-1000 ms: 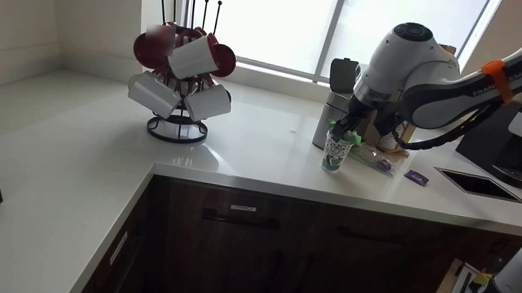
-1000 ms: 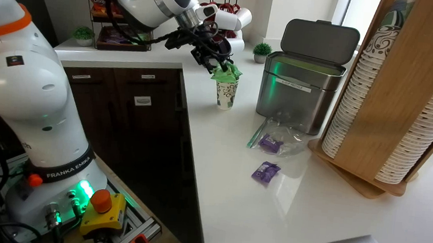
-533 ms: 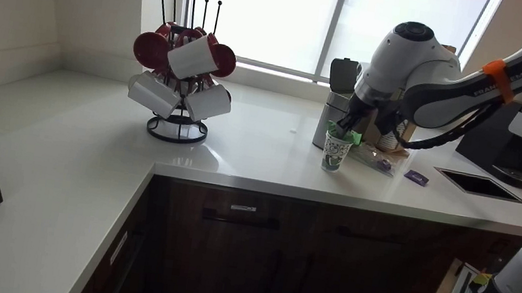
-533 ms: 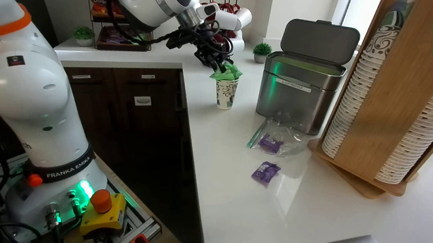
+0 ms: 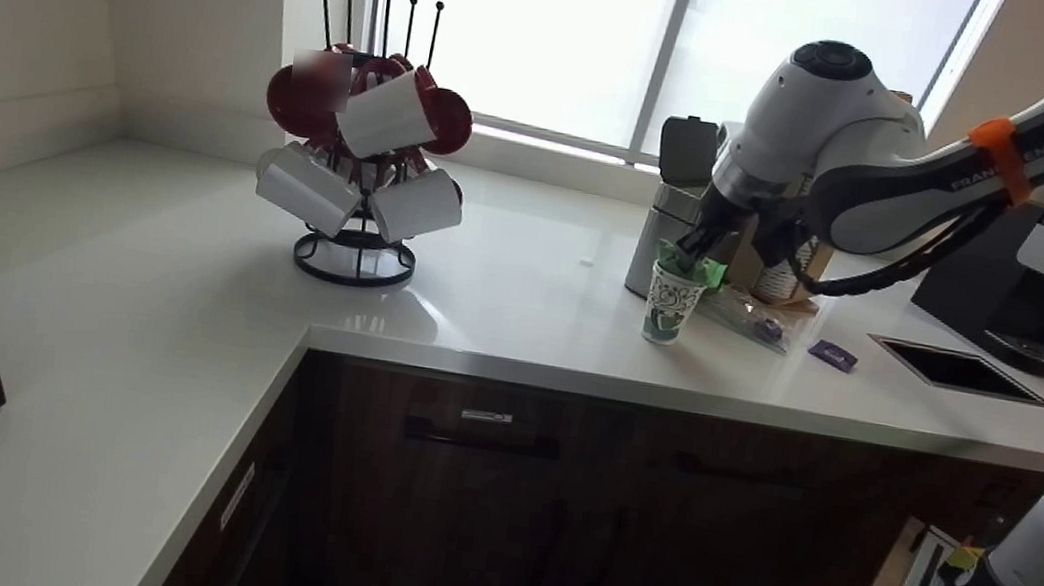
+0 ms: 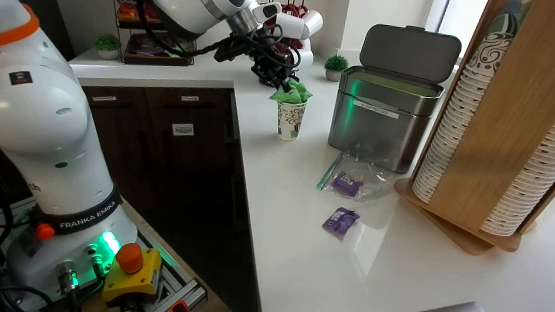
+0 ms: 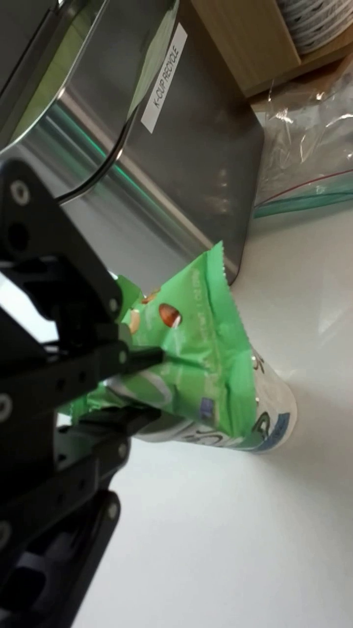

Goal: Remove the green packets from the paper cup and put it in the silver bin

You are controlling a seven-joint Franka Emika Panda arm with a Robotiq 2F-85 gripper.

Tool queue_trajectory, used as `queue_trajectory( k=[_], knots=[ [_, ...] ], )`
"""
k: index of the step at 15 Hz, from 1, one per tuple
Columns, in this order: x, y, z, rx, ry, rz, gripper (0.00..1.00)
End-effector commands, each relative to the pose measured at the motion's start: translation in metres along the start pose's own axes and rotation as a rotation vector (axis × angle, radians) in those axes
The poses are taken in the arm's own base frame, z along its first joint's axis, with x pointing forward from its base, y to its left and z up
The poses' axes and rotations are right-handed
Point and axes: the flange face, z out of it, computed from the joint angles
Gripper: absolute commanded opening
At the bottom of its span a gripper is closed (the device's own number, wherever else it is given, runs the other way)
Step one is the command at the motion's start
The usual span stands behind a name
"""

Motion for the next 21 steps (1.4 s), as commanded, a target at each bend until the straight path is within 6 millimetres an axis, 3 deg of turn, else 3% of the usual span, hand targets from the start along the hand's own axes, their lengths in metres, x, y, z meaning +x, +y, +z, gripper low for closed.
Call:
queue_trajectory(
  k=[1, 13, 19, 21],
  knots=[
    [-0.001, 0.010, -0.007, 0.002, 0.030, 0.028, 0.06],
    [0.006, 0.057, -0.031, 0.065, 0.096, 0.167, 0.06],
    [0.034, 0.117, -0.066, 0.051, 0.164, 0.254, 0.06],
    [0.047, 0.138, -0.070, 0.035, 0.184, 0.284, 0.06]
  ],
)
